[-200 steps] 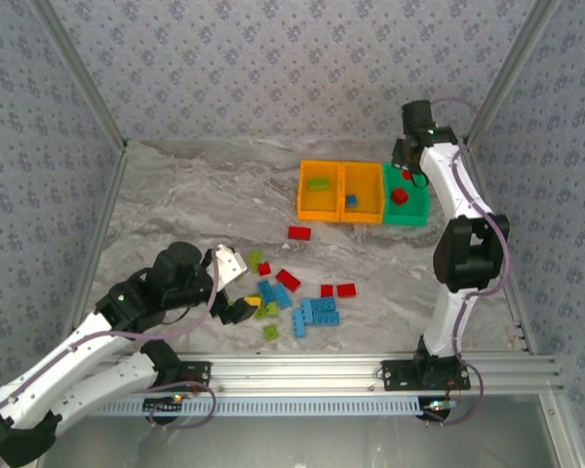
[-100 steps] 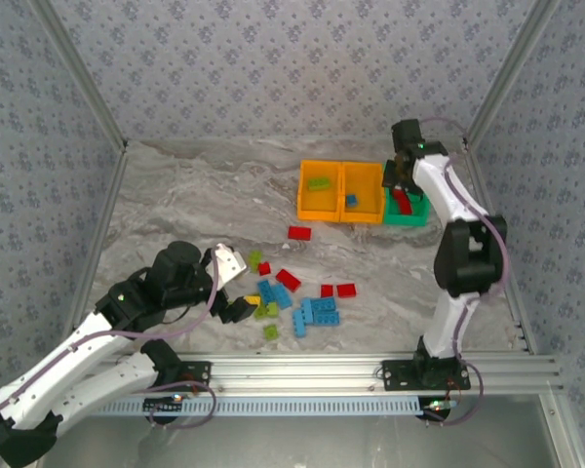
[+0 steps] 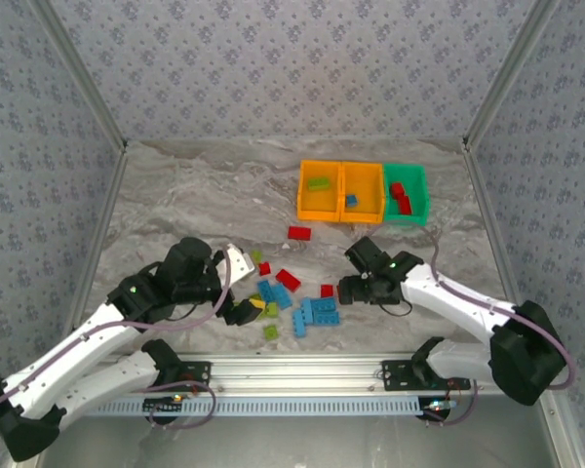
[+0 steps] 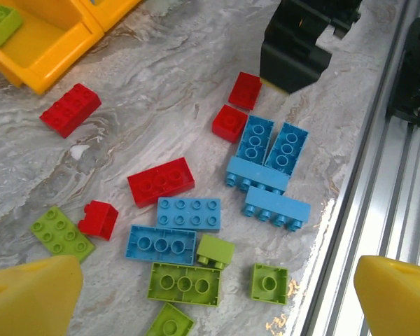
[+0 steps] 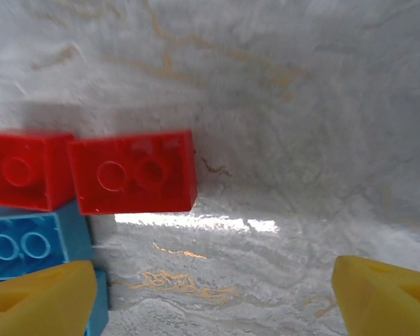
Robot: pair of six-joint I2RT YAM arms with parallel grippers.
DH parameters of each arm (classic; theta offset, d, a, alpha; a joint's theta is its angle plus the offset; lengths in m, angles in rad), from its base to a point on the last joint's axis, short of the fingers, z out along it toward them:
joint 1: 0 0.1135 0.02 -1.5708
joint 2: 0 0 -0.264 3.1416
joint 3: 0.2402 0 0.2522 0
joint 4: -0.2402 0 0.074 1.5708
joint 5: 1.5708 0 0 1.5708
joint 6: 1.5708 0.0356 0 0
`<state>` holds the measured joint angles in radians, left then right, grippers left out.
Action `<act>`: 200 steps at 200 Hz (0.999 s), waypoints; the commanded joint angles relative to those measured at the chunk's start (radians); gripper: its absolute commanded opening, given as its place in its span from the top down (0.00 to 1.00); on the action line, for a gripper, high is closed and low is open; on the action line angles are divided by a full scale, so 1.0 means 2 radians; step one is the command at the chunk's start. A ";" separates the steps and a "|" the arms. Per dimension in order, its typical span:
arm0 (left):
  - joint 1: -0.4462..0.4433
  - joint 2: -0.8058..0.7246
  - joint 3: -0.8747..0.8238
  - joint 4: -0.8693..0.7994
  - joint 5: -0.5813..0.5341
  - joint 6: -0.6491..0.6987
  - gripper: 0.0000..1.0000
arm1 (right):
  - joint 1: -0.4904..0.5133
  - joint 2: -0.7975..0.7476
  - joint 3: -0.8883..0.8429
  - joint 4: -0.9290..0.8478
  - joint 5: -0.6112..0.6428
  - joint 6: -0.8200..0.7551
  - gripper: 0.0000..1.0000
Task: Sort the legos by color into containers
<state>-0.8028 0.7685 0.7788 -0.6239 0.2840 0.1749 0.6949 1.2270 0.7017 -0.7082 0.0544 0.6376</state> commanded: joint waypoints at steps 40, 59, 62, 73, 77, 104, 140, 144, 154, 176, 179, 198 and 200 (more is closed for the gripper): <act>0.003 -0.001 0.003 0.004 0.038 0.010 0.01 | 0.001 0.087 0.021 0.087 -0.006 0.006 0.15; 0.003 0.000 0.003 0.005 0.034 0.012 0.01 | -0.004 0.102 0.012 0.103 -0.013 0.009 0.24; 0.003 0.000 0.003 0.005 0.034 0.012 0.01 | -0.004 0.105 0.011 0.106 -0.014 0.009 0.26; 0.004 0.001 0.003 0.006 0.031 0.013 0.01 | -0.005 0.112 0.004 0.114 -0.014 0.010 0.35; 0.004 0.001 0.003 0.005 0.030 0.013 0.01 | -0.005 0.113 0.003 0.115 -0.012 0.011 0.38; 0.004 0.002 0.003 0.004 0.025 0.012 0.01 | -0.009 0.093 0.002 0.103 0.002 0.022 0.57; 0.004 -0.001 0.004 0.002 0.017 0.013 0.01 | -0.031 0.007 0.073 0.040 0.085 0.007 0.62; 0.004 -0.001 0.004 0.002 0.015 0.013 0.01 | -0.038 0.006 0.084 0.039 0.093 0.001 0.62; 0.005 -0.002 0.005 0.000 0.008 0.013 0.01 | -0.067 0.016 0.118 0.043 0.112 -0.027 0.62; 0.005 -0.007 0.006 -0.004 -0.017 0.011 0.01 | -0.135 0.081 0.204 0.048 0.119 -0.077 0.64; 0.006 -0.008 0.005 -0.005 -0.018 0.011 0.01 | -0.141 0.090 0.215 0.050 0.121 -0.085 0.65; 0.005 -0.014 0.004 -0.008 -0.030 0.010 0.01 | -0.191 0.148 0.278 0.066 0.140 -0.111 0.64; 0.005 -0.016 0.004 -0.008 -0.032 0.010 0.01 | -0.194 0.151 0.281 0.065 0.140 -0.112 0.65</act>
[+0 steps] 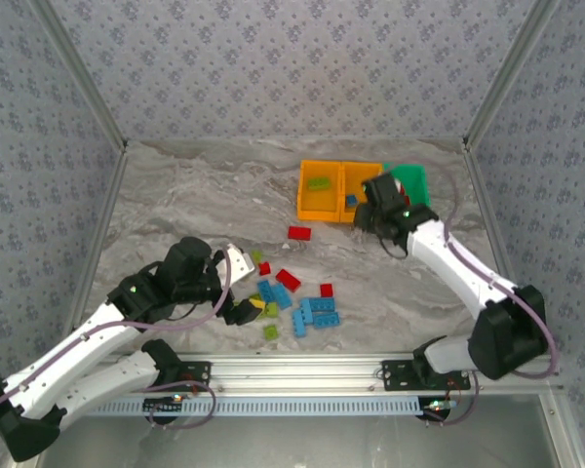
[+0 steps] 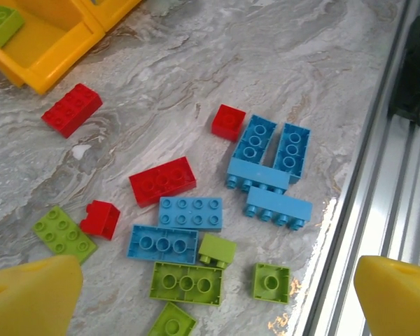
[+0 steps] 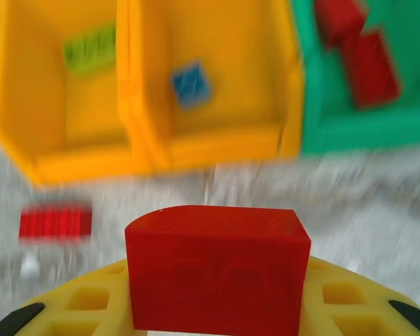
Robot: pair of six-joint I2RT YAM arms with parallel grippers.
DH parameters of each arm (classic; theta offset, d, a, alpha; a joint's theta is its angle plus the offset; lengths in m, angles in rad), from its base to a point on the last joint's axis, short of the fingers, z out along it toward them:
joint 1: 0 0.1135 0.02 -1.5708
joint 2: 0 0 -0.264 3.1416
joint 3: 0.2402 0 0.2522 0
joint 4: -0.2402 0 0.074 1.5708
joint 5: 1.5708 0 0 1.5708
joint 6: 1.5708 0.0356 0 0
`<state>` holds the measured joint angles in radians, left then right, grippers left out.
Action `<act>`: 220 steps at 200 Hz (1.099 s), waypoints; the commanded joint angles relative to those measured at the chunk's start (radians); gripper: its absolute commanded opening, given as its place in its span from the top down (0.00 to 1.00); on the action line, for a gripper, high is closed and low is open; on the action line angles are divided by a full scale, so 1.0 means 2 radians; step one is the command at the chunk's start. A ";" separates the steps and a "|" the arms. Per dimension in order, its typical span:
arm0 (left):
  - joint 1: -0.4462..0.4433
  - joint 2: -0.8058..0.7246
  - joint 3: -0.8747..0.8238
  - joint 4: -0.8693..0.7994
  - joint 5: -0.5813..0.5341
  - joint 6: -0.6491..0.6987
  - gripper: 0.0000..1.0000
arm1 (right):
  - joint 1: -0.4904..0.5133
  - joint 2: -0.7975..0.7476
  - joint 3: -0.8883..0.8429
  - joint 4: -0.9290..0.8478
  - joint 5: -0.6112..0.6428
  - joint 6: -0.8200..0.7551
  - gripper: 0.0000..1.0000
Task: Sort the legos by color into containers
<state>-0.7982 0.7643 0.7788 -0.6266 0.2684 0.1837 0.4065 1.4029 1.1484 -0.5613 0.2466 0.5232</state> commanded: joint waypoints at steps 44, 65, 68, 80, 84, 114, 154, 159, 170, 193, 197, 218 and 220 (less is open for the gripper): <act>0.003 -0.028 0.000 -0.003 -0.034 0.004 0.01 | -0.165 0.211 0.183 -0.006 -0.013 -0.067 0.63; 0.003 -0.026 0.000 -0.005 -0.037 0.003 0.01 | -0.185 0.272 0.242 -0.028 -0.038 -0.069 0.52; 0.003 -0.026 0.000 -0.004 -0.039 0.003 0.01 | -0.185 0.278 0.251 -0.035 -0.041 -0.071 0.49; 0.003 -0.026 0.000 -0.004 -0.046 0.000 0.01 | -0.185 0.292 0.278 -0.057 -0.039 -0.074 0.34; 0.003 -0.026 0.000 -0.003 -0.049 -0.001 0.01 | -0.184 0.291 0.283 -0.061 -0.038 -0.074 0.32; 0.004 -0.023 -0.006 0.017 -0.079 -0.029 0.01 | -0.181 0.226 0.250 -0.062 -0.047 -0.069 0.30; 0.008 0.025 0.026 0.037 -0.209 -0.187 0.01 | -0.145 0.029 0.104 -0.081 -0.129 -0.057 0.28; 0.008 0.034 0.032 0.036 -0.225 -0.212 0.02 | -0.135 0.005 0.089 -0.086 -0.138 -0.059 0.27; 0.008 0.056 0.044 0.036 -0.230 -0.245 0.02 | -0.098 -0.056 0.051 -0.104 -0.144 -0.056 0.23; 0.007 0.092 0.063 0.047 -0.193 -0.244 0.01 | 0.000 -0.158 -0.035 -0.132 -0.144 -0.016 0.17; 0.006 0.096 0.064 0.050 -0.184 -0.238 0.01 | 0.021 -0.171 -0.052 -0.134 -0.144 0.003 0.17; 0.000 0.105 0.070 0.056 -0.164 -0.198 0.01 | 0.089 -0.183 -0.112 -0.110 -0.168 0.064 0.15; -0.001 0.104 0.070 0.056 -0.164 -0.195 0.01 | 0.095 -0.181 -0.118 -0.103 -0.172 0.067 0.15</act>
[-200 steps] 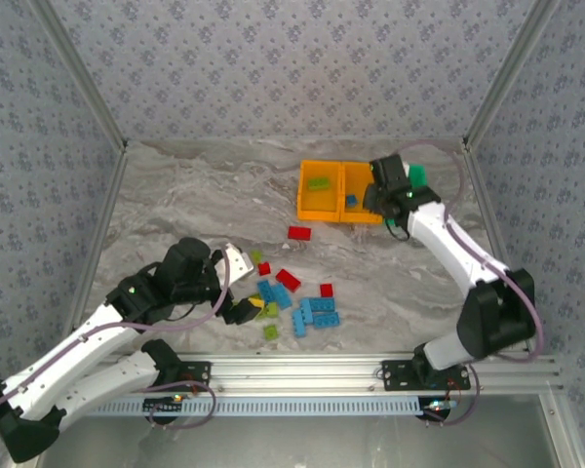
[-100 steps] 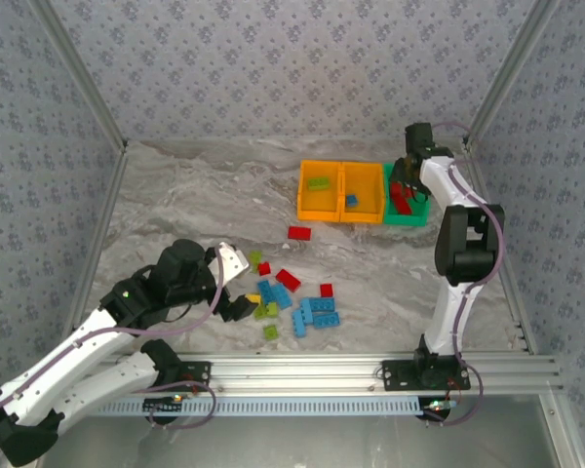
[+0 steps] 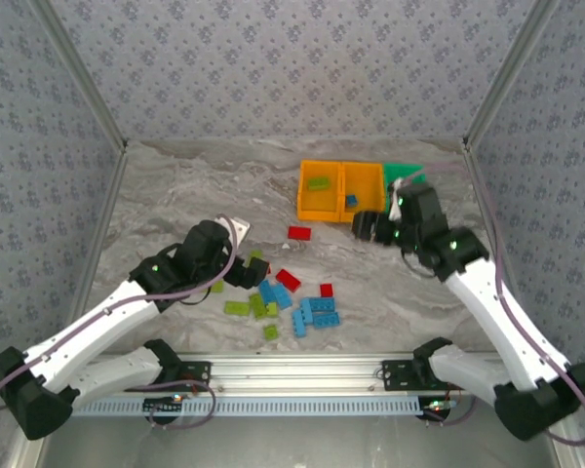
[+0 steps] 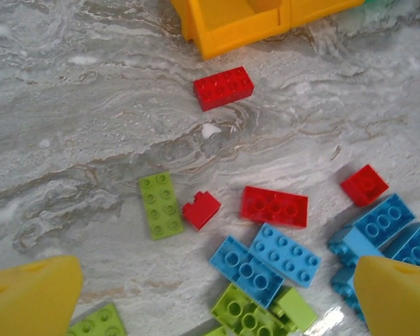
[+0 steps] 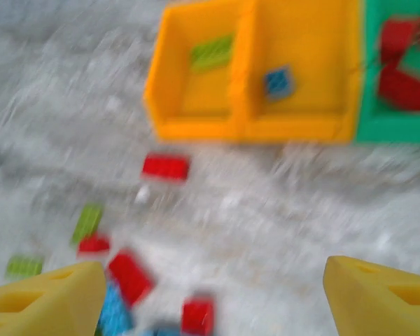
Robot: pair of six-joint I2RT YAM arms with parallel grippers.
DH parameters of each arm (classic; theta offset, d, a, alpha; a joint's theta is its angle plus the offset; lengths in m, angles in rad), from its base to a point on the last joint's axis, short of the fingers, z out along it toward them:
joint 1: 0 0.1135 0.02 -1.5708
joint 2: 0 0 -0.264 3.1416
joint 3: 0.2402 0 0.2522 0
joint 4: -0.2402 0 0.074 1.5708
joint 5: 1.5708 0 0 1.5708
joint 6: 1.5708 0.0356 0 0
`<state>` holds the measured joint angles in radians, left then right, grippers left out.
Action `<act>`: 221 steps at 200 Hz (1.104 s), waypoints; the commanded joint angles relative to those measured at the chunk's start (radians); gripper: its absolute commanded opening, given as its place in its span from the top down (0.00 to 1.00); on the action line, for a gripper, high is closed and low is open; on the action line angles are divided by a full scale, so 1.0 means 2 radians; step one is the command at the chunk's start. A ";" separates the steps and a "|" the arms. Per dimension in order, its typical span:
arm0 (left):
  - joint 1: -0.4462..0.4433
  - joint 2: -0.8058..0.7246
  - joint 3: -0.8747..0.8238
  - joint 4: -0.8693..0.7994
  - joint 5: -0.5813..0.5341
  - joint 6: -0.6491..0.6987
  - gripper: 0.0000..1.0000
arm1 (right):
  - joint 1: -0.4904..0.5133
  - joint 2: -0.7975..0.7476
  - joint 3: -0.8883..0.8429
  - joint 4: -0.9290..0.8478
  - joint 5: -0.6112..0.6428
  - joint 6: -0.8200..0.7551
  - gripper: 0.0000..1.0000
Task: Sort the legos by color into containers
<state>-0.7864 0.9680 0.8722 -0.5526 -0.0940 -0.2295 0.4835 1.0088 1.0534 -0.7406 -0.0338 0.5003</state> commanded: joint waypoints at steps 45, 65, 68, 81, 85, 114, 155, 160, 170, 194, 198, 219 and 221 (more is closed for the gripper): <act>-0.023 -0.037 0.007 0.024 0.092 0.096 0.01 | 0.145 0.190 -0.056 0.043 -0.027 0.101 0.13; -0.032 -0.059 -0.011 0.024 0.127 0.129 0.01 | 0.168 0.269 -0.005 0.020 0.029 0.102 0.16; -0.033 -0.062 -0.012 0.022 0.128 0.132 0.01 | 0.169 0.276 -0.001 0.018 0.037 0.102 0.18; -0.035 -0.071 -0.014 0.013 0.128 0.145 0.01 | 0.170 0.300 0.004 0.021 0.057 0.110 0.25; -0.036 -0.073 -0.014 0.009 0.126 0.148 0.01 | 0.168 0.307 0.003 0.023 0.063 0.113 0.29; -0.036 -0.081 -0.016 -0.001 0.118 0.159 0.01 | 0.167 0.331 -0.018 0.031 0.077 0.127 0.41; -0.036 -0.074 -0.031 0.028 0.127 0.159 0.01 | 0.178 0.354 -0.037 0.067 0.061 0.139 0.52; -0.036 -0.071 -0.030 0.028 0.129 0.158 0.01 | 0.177 0.354 -0.036 0.068 0.064 0.142 0.58; -0.037 -0.067 -0.026 0.025 0.130 0.158 0.01 | 0.176 0.349 -0.036 0.067 0.070 0.146 0.69; -0.039 -0.067 -0.018 0.014 0.132 0.153 0.01 | 0.164 0.288 -0.029 0.043 0.105 0.142 0.75; -0.040 -0.070 -0.018 0.014 0.131 0.151 0.01 | 0.158 0.275 -0.027 0.036 0.115 0.138 0.75; -0.043 -0.080 -0.022 0.022 0.132 0.130 0.01 | 0.087 0.202 -0.008 -0.003 0.174 0.100 0.76; -0.043 -0.081 -0.022 0.024 0.132 0.127 0.01 | 0.076 0.197 -0.005 -0.006 0.179 0.094 0.76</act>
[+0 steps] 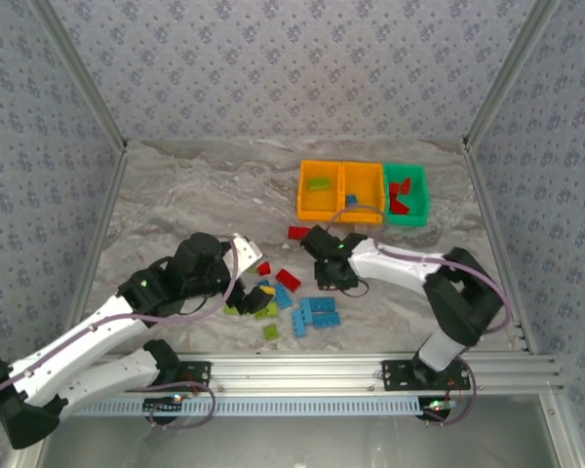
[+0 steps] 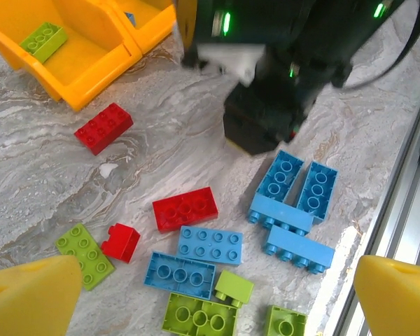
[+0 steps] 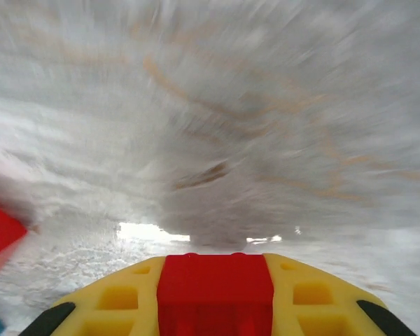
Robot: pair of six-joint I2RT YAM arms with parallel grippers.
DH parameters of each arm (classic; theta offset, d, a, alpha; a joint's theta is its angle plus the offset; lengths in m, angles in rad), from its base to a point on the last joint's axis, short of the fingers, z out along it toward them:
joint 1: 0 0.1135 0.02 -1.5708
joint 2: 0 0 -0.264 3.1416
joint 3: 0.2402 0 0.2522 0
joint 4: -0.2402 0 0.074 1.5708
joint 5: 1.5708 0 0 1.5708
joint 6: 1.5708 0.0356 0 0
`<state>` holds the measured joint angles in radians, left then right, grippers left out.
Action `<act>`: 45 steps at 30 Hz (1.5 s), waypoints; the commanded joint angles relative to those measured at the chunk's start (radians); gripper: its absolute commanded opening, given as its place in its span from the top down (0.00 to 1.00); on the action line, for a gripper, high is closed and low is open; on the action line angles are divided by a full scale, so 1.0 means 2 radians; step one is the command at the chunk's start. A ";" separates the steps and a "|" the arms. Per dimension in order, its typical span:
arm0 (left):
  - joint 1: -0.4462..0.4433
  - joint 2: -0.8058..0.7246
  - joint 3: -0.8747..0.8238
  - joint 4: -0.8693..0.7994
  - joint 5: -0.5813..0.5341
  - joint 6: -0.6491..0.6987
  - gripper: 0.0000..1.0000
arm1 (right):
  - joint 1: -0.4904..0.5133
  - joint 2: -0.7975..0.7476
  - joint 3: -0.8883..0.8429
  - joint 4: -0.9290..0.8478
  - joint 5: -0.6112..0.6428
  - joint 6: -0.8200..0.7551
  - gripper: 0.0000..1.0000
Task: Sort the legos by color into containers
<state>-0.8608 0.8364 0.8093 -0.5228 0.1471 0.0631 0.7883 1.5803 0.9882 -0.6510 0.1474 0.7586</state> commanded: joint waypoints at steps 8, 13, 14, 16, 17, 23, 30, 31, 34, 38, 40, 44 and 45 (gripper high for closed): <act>-0.016 -0.012 0.007 0.044 0.016 -0.090 0.01 | -0.338 -0.035 0.135 0.046 0.022 -0.162 0.76; -0.019 -0.004 0.018 0.010 -0.025 -0.153 0.01 | -0.380 0.129 0.283 0.027 -0.024 -0.182 0.75; -0.019 -0.005 0.018 0.004 -0.040 -0.169 0.01 | -0.382 0.150 0.303 0.015 -0.029 -0.182 0.74; -0.019 -0.007 0.016 -0.007 -0.072 -0.208 0.01 | -0.386 0.189 0.342 0.004 -0.026 -0.186 0.67; -0.019 -0.007 0.013 -0.009 -0.095 -0.236 0.01 | -0.388 0.205 0.361 -0.008 -0.023 -0.187 0.64; -0.020 -0.007 -0.012 -0.016 -0.165 -0.419 0.06 | -0.397 0.182 0.371 -0.038 -0.024 -0.185 0.38; -0.019 0.019 -0.052 -0.053 -0.201 -0.637 0.20 | -0.368 -0.025 0.221 -0.047 -0.102 -0.172 0.27; -0.019 0.023 -0.057 -0.065 -0.208 -0.658 0.20 | -0.350 -0.066 0.193 -0.047 -0.117 -0.172 0.23; -0.015 0.017 -0.069 -0.135 -0.261 -0.715 0.20 | -0.269 -0.172 0.120 -0.053 -0.138 -0.174 0.08; 0.044 -0.034 -0.129 -0.123 -0.250 -0.746 0.20 | -0.174 -0.243 0.054 -0.075 -0.135 -0.150 0.00; 0.100 -0.050 -0.162 -0.083 -0.196 -0.738 0.20 | -0.157 -0.247 0.043 -0.093 -0.130 -0.140 0.00; 0.212 -0.007 -0.183 -0.027 -0.096 -0.703 0.24 | -0.140 -0.235 0.041 -0.111 -0.113 -0.134 0.00; 0.225 0.012 -0.175 -0.020 -0.087 -0.686 0.24 | -0.138 -0.231 0.043 -0.110 -0.113 -0.136 0.00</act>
<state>-0.4816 0.7963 0.4438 -0.6582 -0.1654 -1.3510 0.4965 1.1072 1.0752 -0.8177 -0.0986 0.4625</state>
